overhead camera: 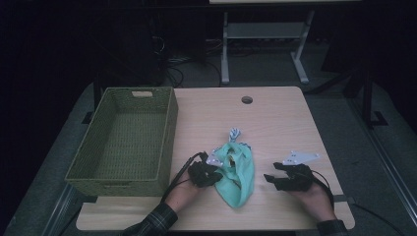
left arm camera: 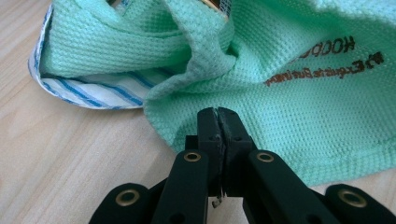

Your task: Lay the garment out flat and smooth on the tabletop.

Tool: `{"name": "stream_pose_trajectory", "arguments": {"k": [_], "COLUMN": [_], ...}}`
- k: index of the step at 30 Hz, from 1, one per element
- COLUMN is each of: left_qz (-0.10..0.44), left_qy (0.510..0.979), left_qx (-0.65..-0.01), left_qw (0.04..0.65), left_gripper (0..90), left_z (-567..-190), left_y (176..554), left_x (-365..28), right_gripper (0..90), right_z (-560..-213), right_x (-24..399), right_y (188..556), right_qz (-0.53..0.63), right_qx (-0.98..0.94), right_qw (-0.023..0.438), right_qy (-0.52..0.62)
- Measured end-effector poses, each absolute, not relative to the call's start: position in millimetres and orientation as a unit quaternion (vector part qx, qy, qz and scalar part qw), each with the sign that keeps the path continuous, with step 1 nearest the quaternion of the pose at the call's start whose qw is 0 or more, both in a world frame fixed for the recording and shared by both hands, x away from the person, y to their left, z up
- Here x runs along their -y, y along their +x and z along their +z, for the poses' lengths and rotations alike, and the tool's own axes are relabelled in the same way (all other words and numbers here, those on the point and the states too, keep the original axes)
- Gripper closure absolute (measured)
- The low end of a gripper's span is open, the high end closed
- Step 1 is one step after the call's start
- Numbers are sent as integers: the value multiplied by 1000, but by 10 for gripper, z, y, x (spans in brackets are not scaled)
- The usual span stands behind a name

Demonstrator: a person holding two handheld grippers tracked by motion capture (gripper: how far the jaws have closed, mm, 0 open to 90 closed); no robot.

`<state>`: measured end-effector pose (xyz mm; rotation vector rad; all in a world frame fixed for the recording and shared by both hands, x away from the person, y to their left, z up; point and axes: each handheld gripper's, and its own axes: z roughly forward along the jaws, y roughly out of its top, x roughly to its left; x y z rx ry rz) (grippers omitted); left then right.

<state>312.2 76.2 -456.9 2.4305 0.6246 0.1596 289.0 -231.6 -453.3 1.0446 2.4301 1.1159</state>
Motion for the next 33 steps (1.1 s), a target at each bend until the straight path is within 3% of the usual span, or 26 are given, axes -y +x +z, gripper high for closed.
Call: {"name": "stream_pose_trajectory", "arguments": {"k": [8, 33], "left_qz": [49, 29], "left_qy": [917, 917], "left_qx": [-242, -244], "left_qw": [312, 314], "left_gripper": [883, 866], "left_z": [-4571, -4570], "left_y": [3147, 3189], "left_x": [-767, -797], "right_gripper": [556, 700], "right_z": [-4355, -4345], "right_x": [2188, 1785], "right_y": [3166, 3823], "right_qz": [406, 411], "right_qx": [-835, -840], "right_qw": [125, 114], "right_qy": [348, 335]}}
